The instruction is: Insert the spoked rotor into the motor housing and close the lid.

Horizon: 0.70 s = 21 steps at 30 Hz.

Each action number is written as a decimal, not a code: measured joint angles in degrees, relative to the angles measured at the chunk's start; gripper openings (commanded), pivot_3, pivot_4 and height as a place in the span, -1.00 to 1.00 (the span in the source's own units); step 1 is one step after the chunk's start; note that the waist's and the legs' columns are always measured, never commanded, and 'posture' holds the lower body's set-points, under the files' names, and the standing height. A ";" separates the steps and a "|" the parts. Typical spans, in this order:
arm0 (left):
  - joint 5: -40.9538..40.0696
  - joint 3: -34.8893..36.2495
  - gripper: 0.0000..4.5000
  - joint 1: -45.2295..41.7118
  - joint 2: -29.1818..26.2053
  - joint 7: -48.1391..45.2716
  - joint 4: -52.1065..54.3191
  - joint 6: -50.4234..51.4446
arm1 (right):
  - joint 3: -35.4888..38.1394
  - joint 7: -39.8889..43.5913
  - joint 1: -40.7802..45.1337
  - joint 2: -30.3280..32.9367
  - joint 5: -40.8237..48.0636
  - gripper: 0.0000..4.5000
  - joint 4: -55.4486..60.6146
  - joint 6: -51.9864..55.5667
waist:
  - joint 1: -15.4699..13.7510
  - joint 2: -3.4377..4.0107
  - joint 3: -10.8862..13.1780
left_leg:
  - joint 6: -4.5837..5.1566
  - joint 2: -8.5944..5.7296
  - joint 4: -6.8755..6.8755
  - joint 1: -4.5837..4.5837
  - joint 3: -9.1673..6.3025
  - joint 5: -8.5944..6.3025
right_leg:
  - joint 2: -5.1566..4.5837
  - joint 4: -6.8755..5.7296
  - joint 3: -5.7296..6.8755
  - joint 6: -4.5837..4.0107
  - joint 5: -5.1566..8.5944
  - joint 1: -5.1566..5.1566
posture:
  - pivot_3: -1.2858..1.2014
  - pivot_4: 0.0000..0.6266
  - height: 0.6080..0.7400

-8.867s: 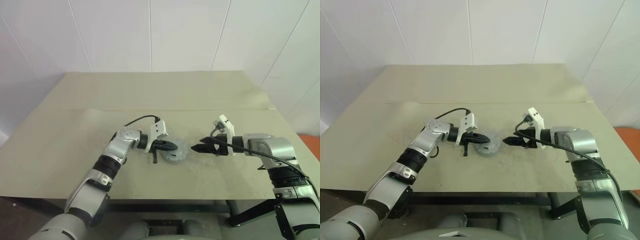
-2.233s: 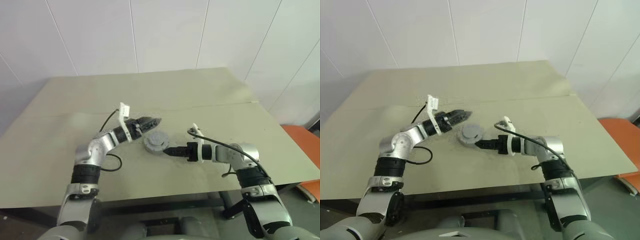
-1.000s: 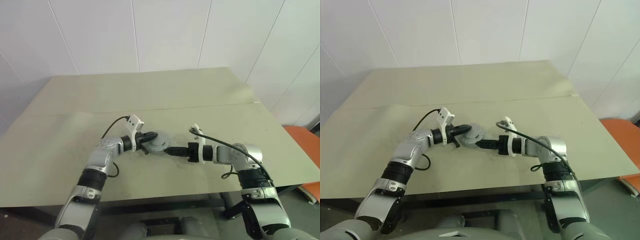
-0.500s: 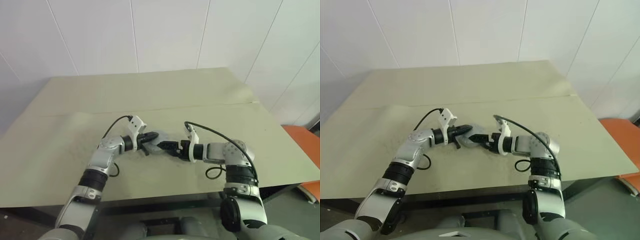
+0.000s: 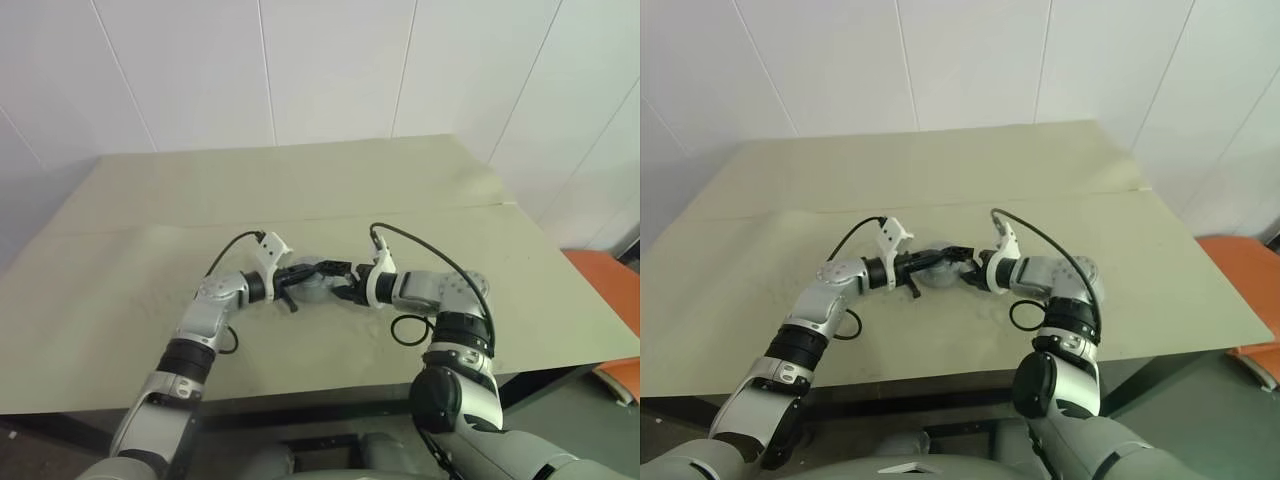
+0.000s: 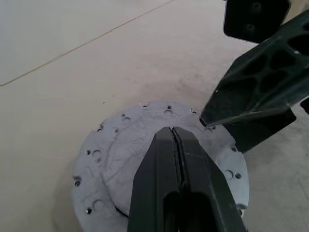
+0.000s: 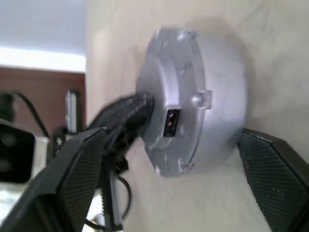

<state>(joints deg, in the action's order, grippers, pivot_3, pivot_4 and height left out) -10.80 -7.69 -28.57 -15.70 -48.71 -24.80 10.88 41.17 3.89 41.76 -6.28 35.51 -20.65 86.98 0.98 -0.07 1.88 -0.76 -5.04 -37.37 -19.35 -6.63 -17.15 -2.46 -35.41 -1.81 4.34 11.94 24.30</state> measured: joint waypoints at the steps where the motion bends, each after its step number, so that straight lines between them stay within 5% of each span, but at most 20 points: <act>1: 0.04 0.14 -1.00 -0.15 -0.06 0.10 -0.17 -0.35 | 0.46 -0.03 0.00 0.04 0.06 0.32 0.00 0.37 | 0.04 0.00 0.00 | 0.00 -0.01 0.03 -0.04 0.04 0.00 | -0.02 0.04 -0.04 0.00 0.00 0.05 | 0.03 -1.00 1.00; 7: 0.14 0.96 -1.00 -0.75 -0.26 0.45 -1.47 -1.98 | 1.87 0.48 0.00 0.72 0.62 -0.45 0.01 2.61 | -0.06 0.02 -0.01 | 0.01 -0.02 0.14 -0.04 0.05 -0.01 | -0.04 0.15 -0.11 0.01 0.00 0.06 | 0.03 -1.00 1.00; 14: 0.03 2.04 -1.00 -0.91 0.07 0.49 -3.37 -2.82 | 0.38 2.61 -1.24 1.78 0.79 -0.45 0.28 3.56 | -0.08 0.04 -0.02 | 0.01 -0.02 0.10 -0.03 0.06 -0.01 | -0.04 0.15 -0.09 0.03 0.01 0.02 | 0.03 -1.00 1.00; 21: -12.63 15.51 -1.00 -5.41 5.61 7.55 -9.19 9.80 | -2.08 4.61 -1.74 2.17 0.79 -0.45 -0.68 0.31 | 0.16 -0.01 0.01 | 0.01 0.01 0.05 -0.05 0.01 -0.01 | -0.02 0.12 0.01 0.23 0.13 0.04 | 0.03 -1.00 1.00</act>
<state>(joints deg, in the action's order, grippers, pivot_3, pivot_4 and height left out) -23.42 7.82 -33.99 -10.09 -41.16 -33.99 20.68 39.09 8.50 40.02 -4.11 36.30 -21.33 87.29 1.14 -0.08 1.89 -0.75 -5.03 -37.32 -19.40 -6.61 -17.15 -2.48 -35.30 -1.80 4.57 12.06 24.34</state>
